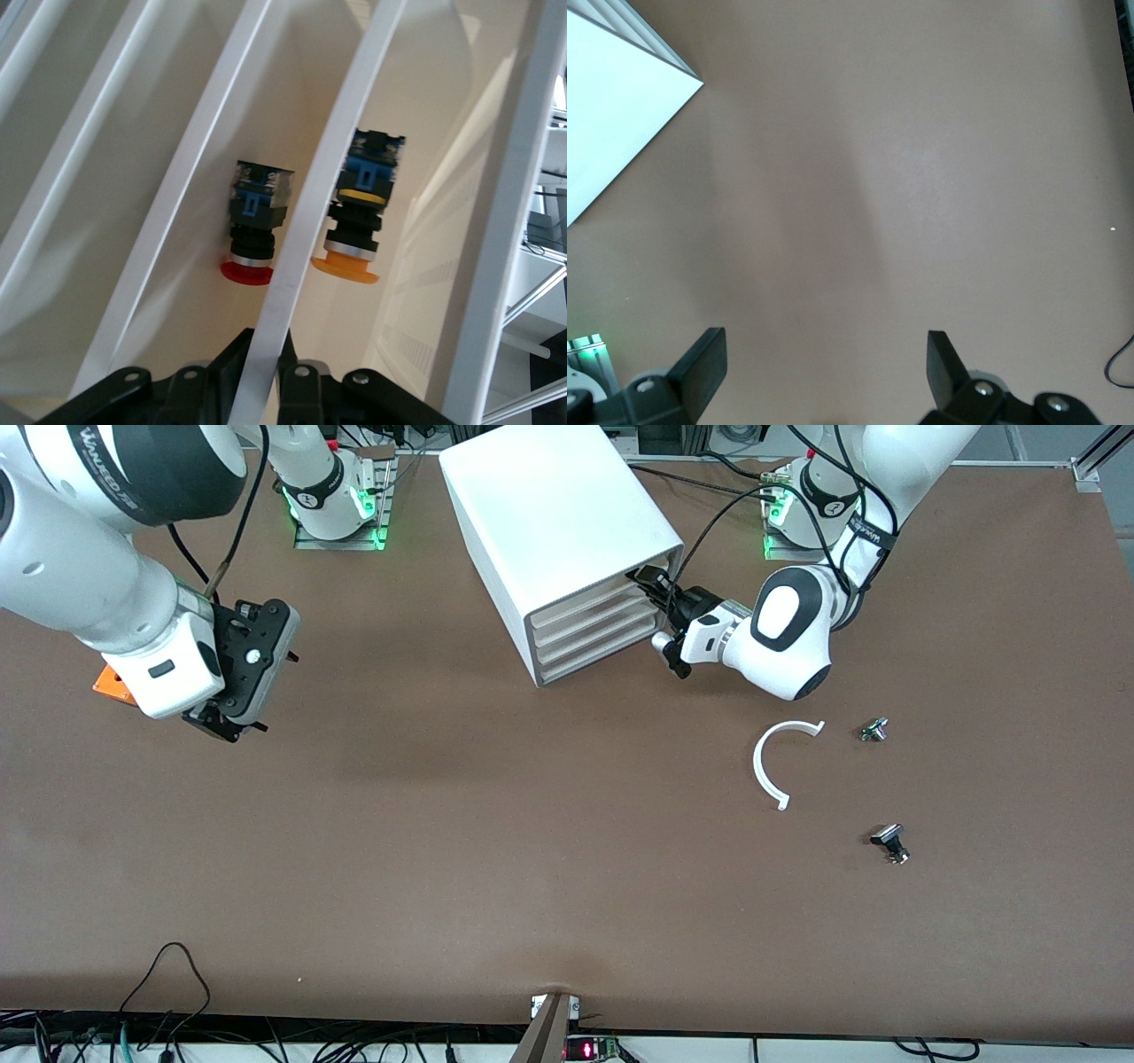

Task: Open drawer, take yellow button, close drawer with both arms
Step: 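Grip the drawer handle with the left gripper and pull it open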

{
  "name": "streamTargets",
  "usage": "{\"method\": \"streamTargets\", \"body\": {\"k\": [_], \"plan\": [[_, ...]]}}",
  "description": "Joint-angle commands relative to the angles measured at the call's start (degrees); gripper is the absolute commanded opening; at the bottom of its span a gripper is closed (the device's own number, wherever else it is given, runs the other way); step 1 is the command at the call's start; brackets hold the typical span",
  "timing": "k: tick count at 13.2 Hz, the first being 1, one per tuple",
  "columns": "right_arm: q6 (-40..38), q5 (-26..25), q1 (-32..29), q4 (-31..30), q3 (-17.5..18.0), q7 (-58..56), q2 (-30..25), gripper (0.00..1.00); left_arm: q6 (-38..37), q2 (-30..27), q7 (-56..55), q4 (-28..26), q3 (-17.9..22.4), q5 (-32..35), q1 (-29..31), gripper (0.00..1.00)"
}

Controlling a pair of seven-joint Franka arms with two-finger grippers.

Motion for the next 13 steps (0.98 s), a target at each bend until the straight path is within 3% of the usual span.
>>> {"method": "streamTargets", "body": {"k": [1, 7, 10, 11, 12, 13], "plan": [[1.5, 0.8, 0.3, 0.5, -0.1, -1.1, 1.1, 1.00, 3.5, 0.0, 0.1, -0.9, 0.8, 0.7, 1.7, 0.00], [3.1, 0.4, 1.4, 0.5, -0.1, -1.1, 3.0, 1.00, 9.8, 0.1, -0.6, 3.5, 9.5, 0.8, 3.4, 0.00], [3.4, 0.6, 1.4, 0.4, -0.1, -1.1, 3.5, 1.00, 9.9, 0.1, -0.6, 4.9, 10.6, 0.9, 3.9, 0.00], [3.5, 0.8, 1.9, 0.4, -0.1, -1.1, 3.5, 1.00, 9.9, 0.0, -0.4, 5.0, 10.6, 0.9, 4.0, 0.06], [3.4, 0.8, 2.3, 0.5, -0.1, -1.1, 3.4, 1.00, 9.9, -0.1, -0.2, 5.1, 10.6, 0.8, 4.0, 0.37], [3.2, 1.0, 3.3, 0.5, 0.0, -1.2, 3.2, 1.00, 10.4, -0.4, 0.1, 5.1, 10.7, 0.7, 4.3, 0.96]]}}
